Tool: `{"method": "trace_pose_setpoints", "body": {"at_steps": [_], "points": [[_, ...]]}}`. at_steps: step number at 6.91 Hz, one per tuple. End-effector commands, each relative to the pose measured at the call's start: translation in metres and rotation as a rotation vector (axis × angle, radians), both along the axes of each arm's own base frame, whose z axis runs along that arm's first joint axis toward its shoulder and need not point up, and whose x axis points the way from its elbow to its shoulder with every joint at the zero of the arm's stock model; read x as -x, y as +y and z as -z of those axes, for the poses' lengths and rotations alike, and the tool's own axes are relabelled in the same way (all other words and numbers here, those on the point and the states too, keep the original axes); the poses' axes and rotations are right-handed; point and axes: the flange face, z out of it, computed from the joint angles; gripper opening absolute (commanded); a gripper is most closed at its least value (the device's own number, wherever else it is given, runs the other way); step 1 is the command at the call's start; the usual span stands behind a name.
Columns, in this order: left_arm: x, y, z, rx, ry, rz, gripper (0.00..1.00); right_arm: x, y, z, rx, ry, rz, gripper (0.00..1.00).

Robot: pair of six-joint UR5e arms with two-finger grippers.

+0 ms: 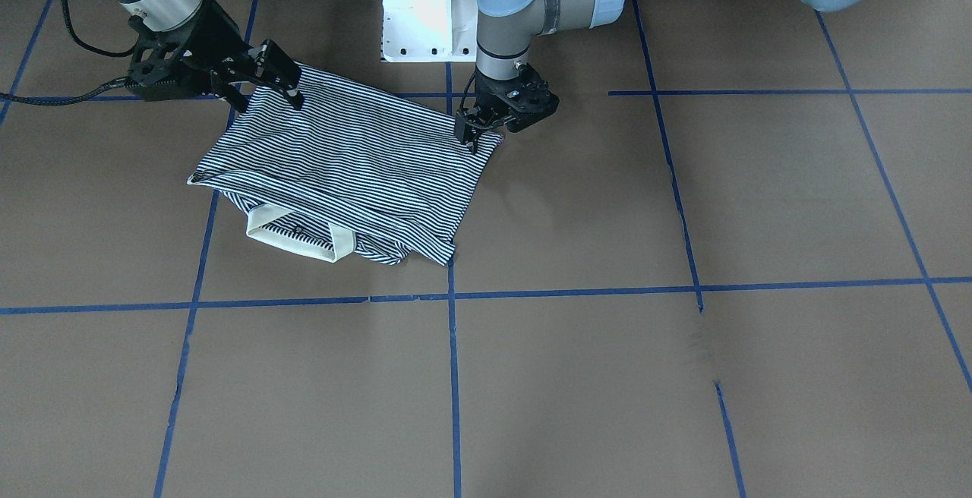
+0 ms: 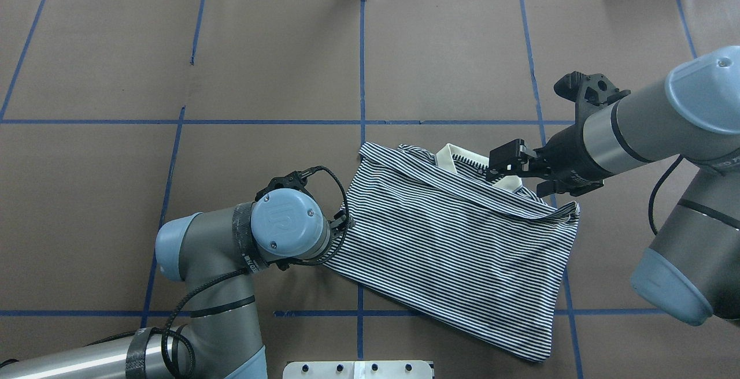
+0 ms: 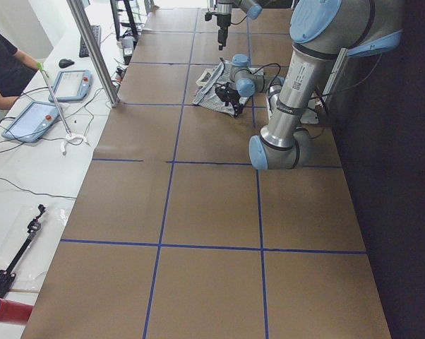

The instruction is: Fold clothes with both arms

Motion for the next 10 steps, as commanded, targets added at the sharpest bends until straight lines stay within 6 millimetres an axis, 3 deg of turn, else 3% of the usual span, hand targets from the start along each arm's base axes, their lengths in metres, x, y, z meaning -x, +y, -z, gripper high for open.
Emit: {"method": "trace_pose_setpoints", "body": {"at_steps": [1, 2, 3, 4, 5, 6, 8, 9, 10], "points": [[-0.008, 0.009, -0.005, 0.008, -0.010, -0.010, 0.99, -0.001, -0.002, 0.000, -0.001, 0.000, -0.004, 1.00], [-0.008, 0.009, -0.005, 0.009, -0.010, -0.009, 0.96, -0.001, -0.002, 0.001, -0.002, -0.001, -0.004, 1.00], [-0.008, 0.009, -0.005, 0.019, -0.009, 0.000, 0.79, -0.001, -0.002, 0.001, -0.002, -0.001, -0.004, 1.00], [-0.008, 0.008, -0.003, 0.022, -0.005, 0.004, 0.34, -0.002, -0.002, 0.000, 0.001, -0.001, -0.005, 1.00], [-0.009, 0.009, -0.003, 0.022, -0.005, 0.002, 0.09, -0.002, -0.002, 0.001, 0.000, -0.002, -0.005, 1.00], [-0.009, 0.009, -0.003, 0.016, -0.007, -0.004, 0.00, -0.002, -0.002, 0.001, 0.001, -0.003, -0.003, 1.00], [-0.006, 0.009, 0.000, 0.010, 0.001, -0.007, 0.00, -0.002, -0.002, 0.001, 0.000, -0.002, -0.005, 1.00], [-0.001, 0.002, 0.002, 0.009, 0.004, 0.005, 0.00, -0.002, -0.002, 0.000, 0.001, 0.000, -0.006, 1.00], [0.012, -0.022, 0.002, 0.005, 0.002, 0.042, 0.00, -0.002, -0.003, 0.000, 0.002, 0.001, -0.008, 1.00]]}}
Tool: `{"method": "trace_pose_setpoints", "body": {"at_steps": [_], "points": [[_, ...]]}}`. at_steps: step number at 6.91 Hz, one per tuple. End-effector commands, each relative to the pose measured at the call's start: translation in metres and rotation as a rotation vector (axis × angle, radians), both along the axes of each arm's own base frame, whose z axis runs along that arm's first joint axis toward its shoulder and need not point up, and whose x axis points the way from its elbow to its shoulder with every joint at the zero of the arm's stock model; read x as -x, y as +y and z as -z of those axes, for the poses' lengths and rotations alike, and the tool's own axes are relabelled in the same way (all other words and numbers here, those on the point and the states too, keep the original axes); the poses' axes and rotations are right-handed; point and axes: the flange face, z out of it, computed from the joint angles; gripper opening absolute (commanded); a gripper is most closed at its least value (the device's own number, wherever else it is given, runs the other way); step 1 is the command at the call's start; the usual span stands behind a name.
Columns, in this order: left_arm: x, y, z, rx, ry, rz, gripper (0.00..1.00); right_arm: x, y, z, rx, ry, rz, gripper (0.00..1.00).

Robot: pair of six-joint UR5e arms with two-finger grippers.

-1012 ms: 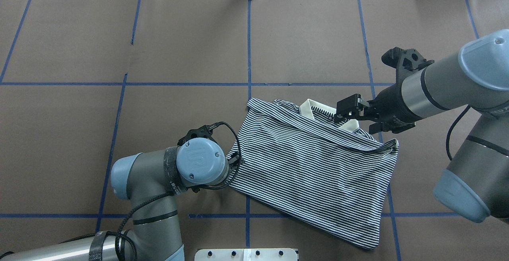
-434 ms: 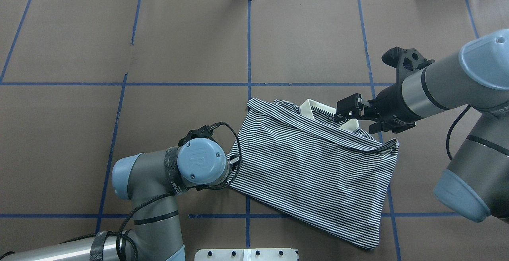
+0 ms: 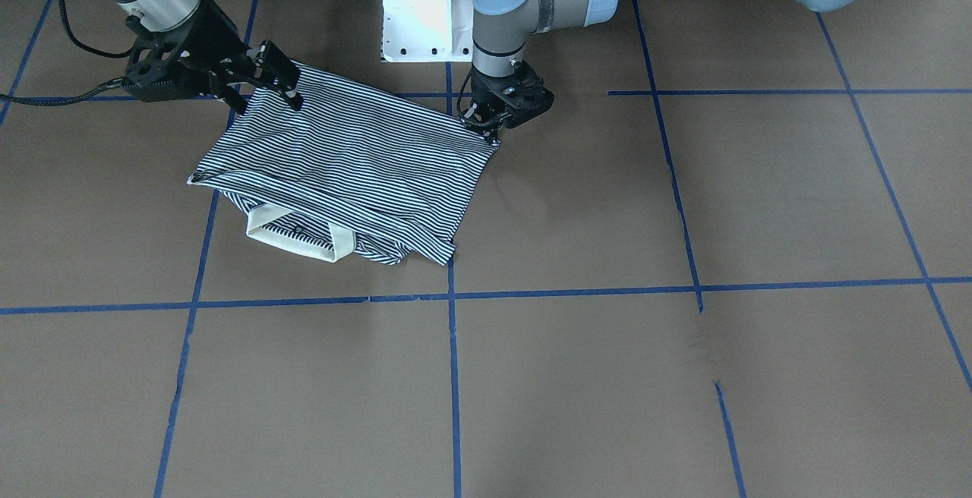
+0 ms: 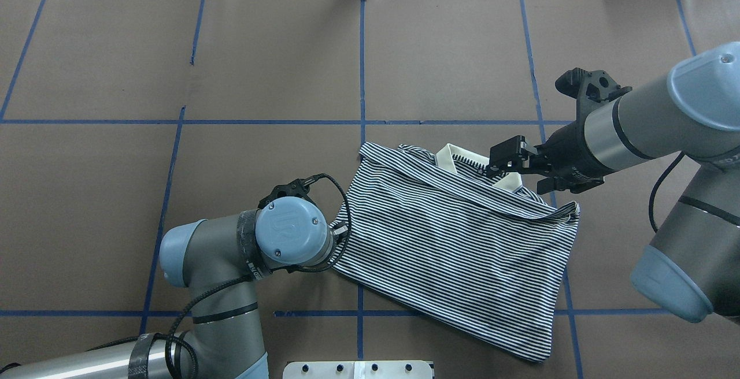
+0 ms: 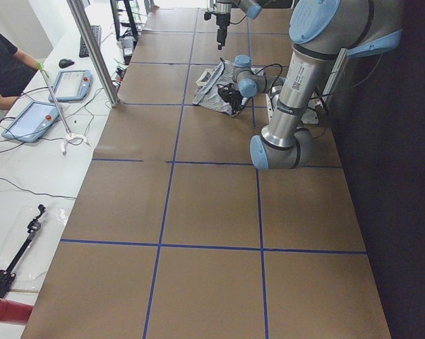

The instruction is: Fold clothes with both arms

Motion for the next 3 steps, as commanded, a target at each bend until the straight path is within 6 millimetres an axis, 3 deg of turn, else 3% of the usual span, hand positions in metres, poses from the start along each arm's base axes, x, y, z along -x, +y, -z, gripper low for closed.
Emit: {"method": "trace_pose_setpoints", "body": {"at_steps": [1, 3], "points": [[0.023, -0.046, -0.005, -0.014, -0.016, 0.061, 0.00, 0.000, 0.000, -0.001, 0.002, 0.001, 0.000, 1.00], [0.050, -0.105, -0.016, -0.078, -0.053, 0.109, 0.00, -0.001, -0.001, -0.002, 0.001, 0.003, -0.004, 1.00]]}}
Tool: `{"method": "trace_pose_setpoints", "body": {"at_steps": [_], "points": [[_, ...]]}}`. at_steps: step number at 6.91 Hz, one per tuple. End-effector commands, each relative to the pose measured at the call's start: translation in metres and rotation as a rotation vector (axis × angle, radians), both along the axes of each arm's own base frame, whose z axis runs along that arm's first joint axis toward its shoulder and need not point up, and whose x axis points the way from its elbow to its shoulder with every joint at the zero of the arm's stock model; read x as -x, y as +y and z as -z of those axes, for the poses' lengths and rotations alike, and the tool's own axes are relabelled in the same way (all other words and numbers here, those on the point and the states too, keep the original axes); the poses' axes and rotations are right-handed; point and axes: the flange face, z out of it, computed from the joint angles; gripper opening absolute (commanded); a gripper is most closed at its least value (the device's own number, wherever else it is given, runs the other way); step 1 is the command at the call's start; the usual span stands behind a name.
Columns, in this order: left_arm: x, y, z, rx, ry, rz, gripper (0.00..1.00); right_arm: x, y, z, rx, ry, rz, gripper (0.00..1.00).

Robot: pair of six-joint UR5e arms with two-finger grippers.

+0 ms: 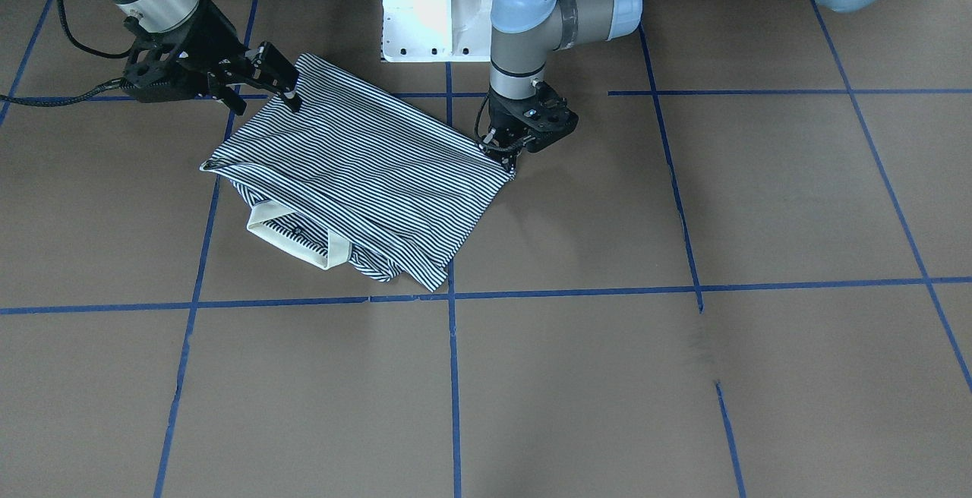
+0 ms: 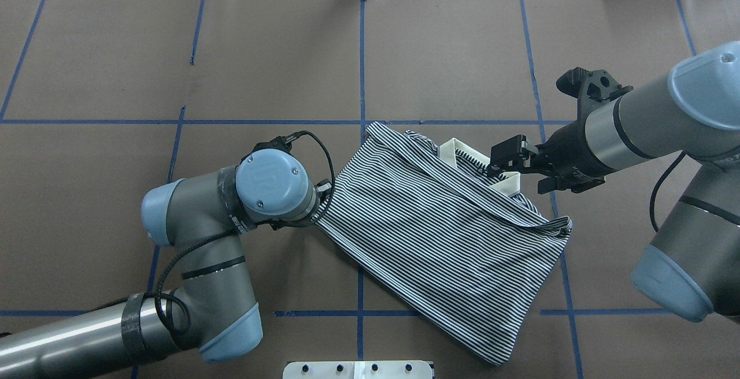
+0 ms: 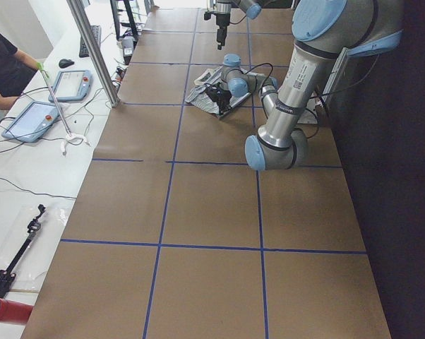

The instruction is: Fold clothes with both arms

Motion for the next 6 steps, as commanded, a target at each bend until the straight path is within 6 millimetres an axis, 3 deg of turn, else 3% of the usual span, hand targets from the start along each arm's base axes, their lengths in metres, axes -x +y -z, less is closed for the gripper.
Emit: {"method": "trace_pose_setpoints", "body": {"at_steps": [1, 3, 4, 5, 6], "points": [[0.034, -0.075, -0.013, -0.119, -0.037, 0.048, 0.00, 0.000, -0.001, -0.002, 0.002, 0.004, -0.002, 1.00], [0.047, -0.153, -0.029, -0.243, -0.061, 0.042, 0.00, -0.002, -0.003, -0.001, 0.001, 0.003, -0.008, 1.00], [0.043, -0.200, -0.030, -0.321, -0.061, 0.036, 0.00, -0.002, -0.004, -0.002, 0.001, 0.004, -0.011, 1.00], [0.035, -0.235, -0.043, -0.381, -0.084, 0.026, 0.00, -0.002, -0.005, -0.001, -0.004, 0.007, -0.020, 1.00], [0.022, -0.256, -0.039, -0.470, -0.072, 0.028, 0.00, -0.001, -0.006, -0.001, -0.007, 0.010, -0.024, 1.00]]}}
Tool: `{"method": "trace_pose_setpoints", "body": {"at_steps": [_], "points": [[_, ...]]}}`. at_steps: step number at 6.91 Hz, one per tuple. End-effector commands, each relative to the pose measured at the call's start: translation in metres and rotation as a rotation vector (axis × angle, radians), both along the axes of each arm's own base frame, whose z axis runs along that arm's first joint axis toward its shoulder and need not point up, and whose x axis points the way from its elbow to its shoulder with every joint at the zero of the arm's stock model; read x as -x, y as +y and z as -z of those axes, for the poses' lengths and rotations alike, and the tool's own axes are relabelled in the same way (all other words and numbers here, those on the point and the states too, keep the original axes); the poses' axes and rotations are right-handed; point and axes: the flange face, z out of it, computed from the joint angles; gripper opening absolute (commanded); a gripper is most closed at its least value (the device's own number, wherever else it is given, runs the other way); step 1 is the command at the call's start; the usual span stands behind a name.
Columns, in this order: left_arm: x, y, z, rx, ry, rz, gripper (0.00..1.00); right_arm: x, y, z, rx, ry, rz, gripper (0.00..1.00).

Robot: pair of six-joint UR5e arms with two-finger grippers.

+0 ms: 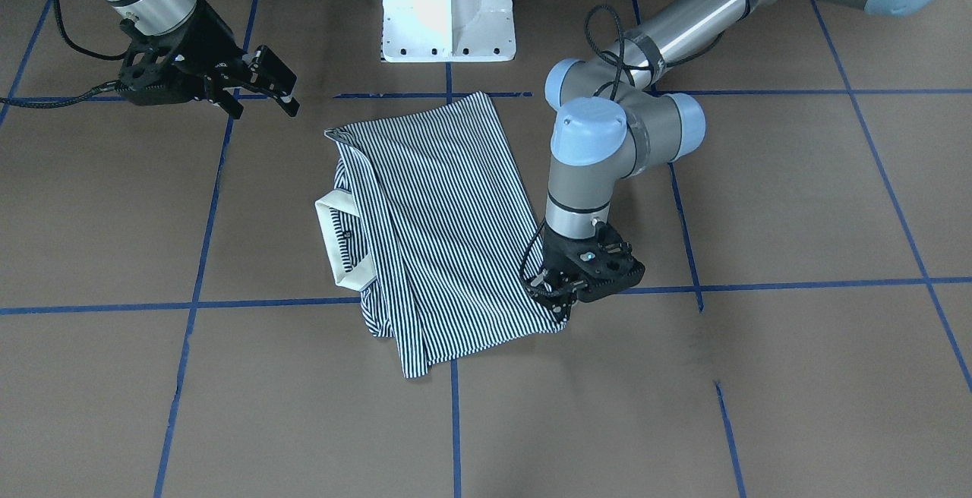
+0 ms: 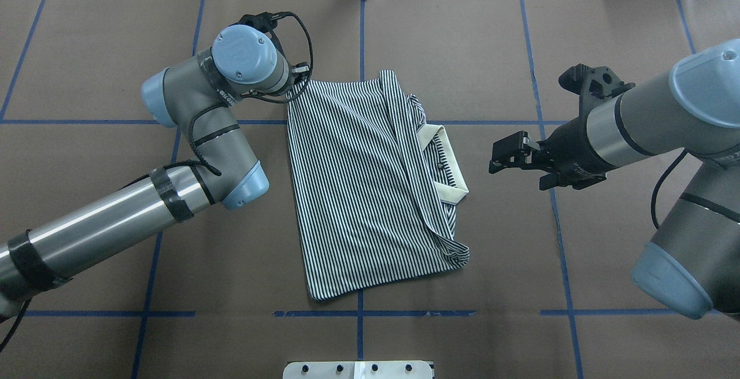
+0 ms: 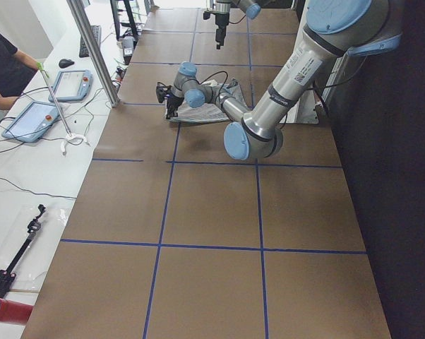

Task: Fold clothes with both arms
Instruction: 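Release the shirt and raise both grippers away from it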

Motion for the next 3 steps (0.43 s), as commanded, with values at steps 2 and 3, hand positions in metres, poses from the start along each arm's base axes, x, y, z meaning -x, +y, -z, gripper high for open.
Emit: {"method": "trace_pose_setpoints", "body": {"at_steps": [2, 3], "points": [[-0.018, -0.048, 0.011, -0.170, -0.065, 0.024, 0.00, 0.000, -0.001, 0.000, -0.005, 0.004, -0.010, 1.00], [-0.022, -0.053, 0.009, -0.170, -0.080, 0.025, 0.32, 0.001, -0.002, 0.000, -0.010, 0.009, -0.018, 1.00]]}}
